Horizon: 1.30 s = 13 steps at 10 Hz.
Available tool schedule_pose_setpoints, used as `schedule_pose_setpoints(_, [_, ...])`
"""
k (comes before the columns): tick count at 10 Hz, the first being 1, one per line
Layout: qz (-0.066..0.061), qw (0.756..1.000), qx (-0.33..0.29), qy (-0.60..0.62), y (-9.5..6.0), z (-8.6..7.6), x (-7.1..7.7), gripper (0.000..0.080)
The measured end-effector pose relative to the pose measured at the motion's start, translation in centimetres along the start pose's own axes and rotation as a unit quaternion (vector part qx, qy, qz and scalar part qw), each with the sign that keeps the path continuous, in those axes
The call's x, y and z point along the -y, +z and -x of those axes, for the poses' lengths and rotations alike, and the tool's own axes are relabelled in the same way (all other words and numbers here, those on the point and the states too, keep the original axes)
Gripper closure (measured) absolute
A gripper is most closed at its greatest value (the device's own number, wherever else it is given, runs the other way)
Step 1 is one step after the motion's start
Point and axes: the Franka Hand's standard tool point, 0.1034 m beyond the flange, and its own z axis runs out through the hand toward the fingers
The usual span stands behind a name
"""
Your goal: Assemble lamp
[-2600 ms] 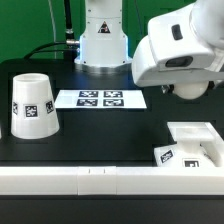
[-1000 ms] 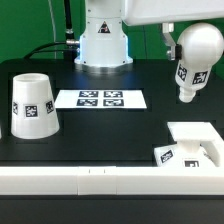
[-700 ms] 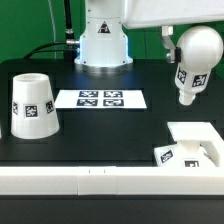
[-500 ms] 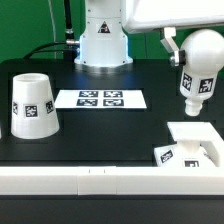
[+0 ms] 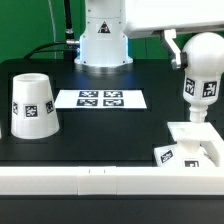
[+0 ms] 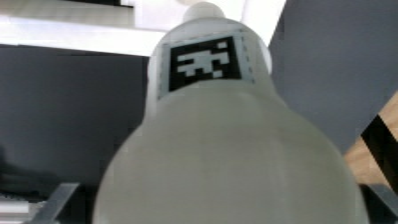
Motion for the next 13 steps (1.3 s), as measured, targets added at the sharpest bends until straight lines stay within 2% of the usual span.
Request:
schedule_pose_setpoints(3, [0.0,1.0,0.005,-0.014,0.7,1.4,0.1,0.0222])
schedule_pose_setpoints(5, [0.002,1.0,0.008,-0.022,1.0,1.7,-0.3,0.0222])
schedule_pose_setpoints(11, [0.0,1.0,0.019,-0.024,2.2,2.8,-0.2,0.0222])
schedule_pose_setpoints(13, [0.0,1.0,0.018,-0.026,2.2,2.7,-0.2,0.0222])
